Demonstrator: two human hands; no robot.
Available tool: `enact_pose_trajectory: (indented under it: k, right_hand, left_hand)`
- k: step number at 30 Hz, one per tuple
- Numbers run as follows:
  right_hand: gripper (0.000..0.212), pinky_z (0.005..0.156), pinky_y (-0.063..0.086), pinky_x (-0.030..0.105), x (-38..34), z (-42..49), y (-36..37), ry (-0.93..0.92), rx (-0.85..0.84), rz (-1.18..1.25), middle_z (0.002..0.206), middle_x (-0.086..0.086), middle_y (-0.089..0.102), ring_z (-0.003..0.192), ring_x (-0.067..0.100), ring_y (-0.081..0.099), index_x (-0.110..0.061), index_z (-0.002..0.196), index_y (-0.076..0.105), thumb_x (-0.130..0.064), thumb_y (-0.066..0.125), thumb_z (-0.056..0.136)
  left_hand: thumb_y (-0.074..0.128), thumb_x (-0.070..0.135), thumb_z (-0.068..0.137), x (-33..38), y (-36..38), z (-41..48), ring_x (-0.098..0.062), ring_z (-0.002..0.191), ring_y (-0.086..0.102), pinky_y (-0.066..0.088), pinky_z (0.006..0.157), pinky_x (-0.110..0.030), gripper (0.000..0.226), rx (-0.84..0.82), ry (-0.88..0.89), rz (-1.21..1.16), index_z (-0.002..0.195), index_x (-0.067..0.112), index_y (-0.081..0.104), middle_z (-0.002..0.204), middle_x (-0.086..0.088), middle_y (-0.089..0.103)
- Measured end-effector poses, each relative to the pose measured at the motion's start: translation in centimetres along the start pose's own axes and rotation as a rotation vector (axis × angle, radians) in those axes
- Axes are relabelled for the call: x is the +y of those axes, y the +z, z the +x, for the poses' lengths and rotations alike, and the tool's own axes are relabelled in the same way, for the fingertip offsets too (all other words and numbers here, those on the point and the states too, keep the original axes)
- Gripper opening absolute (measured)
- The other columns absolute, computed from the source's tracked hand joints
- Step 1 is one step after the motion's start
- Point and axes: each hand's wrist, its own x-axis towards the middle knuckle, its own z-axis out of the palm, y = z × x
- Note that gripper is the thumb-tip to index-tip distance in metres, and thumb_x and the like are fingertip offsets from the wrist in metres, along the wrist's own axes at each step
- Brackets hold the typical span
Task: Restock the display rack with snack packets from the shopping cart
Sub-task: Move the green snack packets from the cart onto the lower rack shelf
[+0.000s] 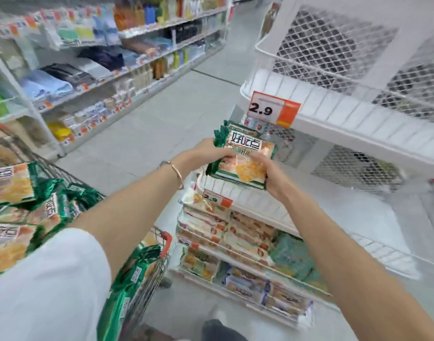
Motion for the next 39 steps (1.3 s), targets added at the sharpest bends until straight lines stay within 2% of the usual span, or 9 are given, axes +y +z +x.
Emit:
enact_pose_trajectory:
  k: [3,7,11,16,21,24,30,35,39]
  right_hand:
    - [0.012,0.096,0.048,0.039,-0.2,2.6,-2.7,0.003,0.035,-0.042,0.079,-0.001,0.070,0.084,0.020,0.063,-0.017,0.085,0.064,-0.018,0.059,0.096]
    - [0.009,0.082,0.051,0.029,0.5,5.5,-4.7,0.002,0.046,-0.107,0.085,-0.001,0.074,0.091,0.025,0.066,-0.010,0.091,0.066,-0.006,0.068,0.083]
    - [0.057,0.079,0.058,0.028,2.8,6.9,-4.5,-0.092,0.036,-0.260,0.107,-0.002,0.073,0.103,0.018,0.069,-0.016,0.117,0.059,0.003,0.079,0.067]
    - [0.067,0.072,0.056,0.016,5.9,6.9,-3.9,-0.145,-0.111,-0.342,0.106,-0.014,0.067,0.097,-0.002,0.067,-0.023,0.117,0.053,0.017,0.079,0.069]
    - [0.094,0.101,0.051,0.049,6.8,7.6,-4.7,0.081,-0.132,-0.174,0.126,-0.002,0.067,0.114,0.018,0.065,-0.035,0.137,0.036,-0.048,0.091,0.062]
    - [0.074,0.098,0.046,0.061,5.8,8.5,-4.8,0.233,-0.080,0.053,0.131,-0.002,0.063,0.112,0.024,0.066,-0.038,0.136,0.040,-0.079,0.056,0.076]
    - [0.067,0.113,0.030,0.061,5.3,8.8,-2.4,0.322,-0.006,-0.154,0.157,0.003,0.036,0.111,0.027,0.062,-0.021,0.156,0.002,-0.049,0.035,0.105]
    - [0.061,0.070,0.057,0.032,5.2,9.9,1.0,0.334,0.114,-0.192,0.157,0.008,0.034,0.120,0.035,0.059,-0.016,0.155,0.002,-0.042,0.029,0.107]
    - [0.061,0.092,0.056,0.051,5.5,10.7,1.3,0.367,0.139,-0.110,0.152,0.012,0.040,0.112,0.033,0.064,-0.016,0.152,0.012,-0.046,0.036,0.105]
  left_hand:
    - [0.083,0.050,0.058,0.6,1.4,3.7,-0.028,0.099,0.072,0.056,0.094,-0.046,0.068,0.012,-0.016,0.050,0.113,0.016,0.064,0.107,-0.008,0.073]
    - [0.083,0.020,0.076,1.5,2.8,6.4,-0.014,0.095,0.065,0.051,0.095,-0.034,0.060,0.032,0.030,0.004,0.126,0.015,0.051,0.111,0.000,0.068]
    - [0.084,0.003,0.072,0.0,3.1,8.1,-0.018,0.103,0.061,0.052,0.097,-0.037,0.082,0.032,0.033,0.048,0.139,0.013,0.037,0.121,-0.003,0.061]
    - [0.091,0.007,0.060,-3.6,1.7,8.5,-0.021,0.111,0.061,0.053,0.100,-0.041,0.109,-0.068,-0.038,0.176,0.147,0.017,0.026,0.123,-0.002,0.061]
    - [0.090,0.043,0.042,-5.7,1.7,9.2,-0.024,0.116,0.061,0.046,0.104,-0.048,0.140,-0.067,-0.002,0.379,0.150,0.050,0.002,0.133,0.004,0.061]
    - [0.092,0.042,0.048,-5.8,1.6,9.9,-0.026,0.130,0.054,0.044,0.109,-0.051,0.129,-0.155,-0.012,0.202,0.147,0.057,0.011,0.146,-0.003,0.051]
    - [0.056,0.085,0.063,-6.0,1.7,9.7,-0.032,0.144,0.033,0.033,0.115,-0.057,0.089,-0.009,-0.022,0.247,0.142,0.045,0.043,0.157,-0.006,0.032]
    - [0.055,0.044,0.098,-8.7,2.1,11.1,-0.037,0.137,0.042,0.050,0.103,-0.052,0.046,0.146,-0.009,0.189,0.142,0.031,0.048,0.158,-0.008,0.022]
    - [0.049,0.038,0.102,-8.6,2.6,11.1,-0.021,0.128,0.049,0.049,0.102,-0.036,0.047,0.189,0.033,0.259,0.147,0.023,0.044,0.156,-0.008,0.031]
